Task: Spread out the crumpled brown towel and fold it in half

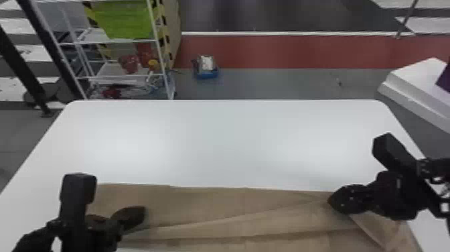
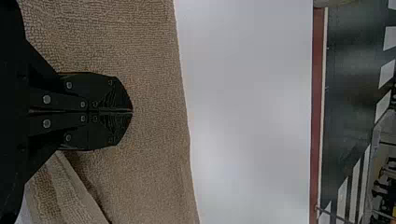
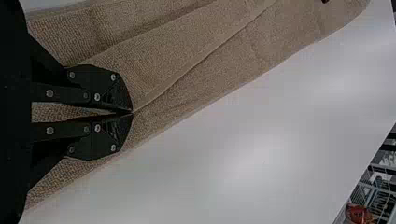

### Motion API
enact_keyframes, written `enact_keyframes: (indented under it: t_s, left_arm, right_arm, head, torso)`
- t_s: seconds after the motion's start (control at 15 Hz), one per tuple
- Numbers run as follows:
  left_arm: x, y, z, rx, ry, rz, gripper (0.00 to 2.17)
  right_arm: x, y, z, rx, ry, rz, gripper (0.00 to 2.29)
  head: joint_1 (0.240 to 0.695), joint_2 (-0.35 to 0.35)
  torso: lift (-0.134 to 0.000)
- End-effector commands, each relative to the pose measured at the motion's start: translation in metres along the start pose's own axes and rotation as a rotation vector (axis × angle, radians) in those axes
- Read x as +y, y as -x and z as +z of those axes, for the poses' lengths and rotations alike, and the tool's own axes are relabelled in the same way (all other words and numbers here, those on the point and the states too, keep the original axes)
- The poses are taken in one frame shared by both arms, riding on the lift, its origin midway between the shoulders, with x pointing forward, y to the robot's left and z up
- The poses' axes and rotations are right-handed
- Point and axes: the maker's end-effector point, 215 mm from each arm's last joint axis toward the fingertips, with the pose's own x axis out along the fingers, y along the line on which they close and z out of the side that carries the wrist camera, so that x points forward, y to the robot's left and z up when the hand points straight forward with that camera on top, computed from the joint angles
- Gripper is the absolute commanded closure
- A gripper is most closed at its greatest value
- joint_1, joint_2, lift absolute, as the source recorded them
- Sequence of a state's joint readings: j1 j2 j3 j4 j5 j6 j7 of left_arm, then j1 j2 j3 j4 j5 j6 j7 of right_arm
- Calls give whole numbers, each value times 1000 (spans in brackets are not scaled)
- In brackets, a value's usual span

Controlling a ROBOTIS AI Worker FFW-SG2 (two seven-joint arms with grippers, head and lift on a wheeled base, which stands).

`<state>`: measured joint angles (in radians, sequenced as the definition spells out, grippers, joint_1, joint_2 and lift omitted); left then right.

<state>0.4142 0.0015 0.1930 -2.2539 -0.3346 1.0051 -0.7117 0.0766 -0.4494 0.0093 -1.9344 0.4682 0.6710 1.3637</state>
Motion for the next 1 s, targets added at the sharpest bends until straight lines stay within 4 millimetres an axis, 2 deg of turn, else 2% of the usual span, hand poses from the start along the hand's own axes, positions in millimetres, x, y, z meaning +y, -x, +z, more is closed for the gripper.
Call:
enact_keyframes:
  t_s: [0.0, 0.2, 0.4, 0.93]
  left_arm:
    - [0, 0, 0, 2, -4, 5, 1774]
    - [4, 4, 2, -2, -9, 19, 1774]
    - [5, 5, 2, -3, -8, 20, 1774]
    - [6, 3, 4, -3, -11, 22, 1774]
  right_arm:
    - [2, 0, 1, -7, -10, 9, 1031]
    - [13, 17, 15, -79, -28, 19, 1109]
    - [30, 33, 9, -111, -45, 37, 1109]
    - [73, 21, -36, -25, -120, 116, 1106]
  head:
    - [695, 26]
    - [695, 29]
    - [695, 45]
    - [695, 36]
  torso:
    - [-124]
    - [-124]
    - [-124]
    - [-124]
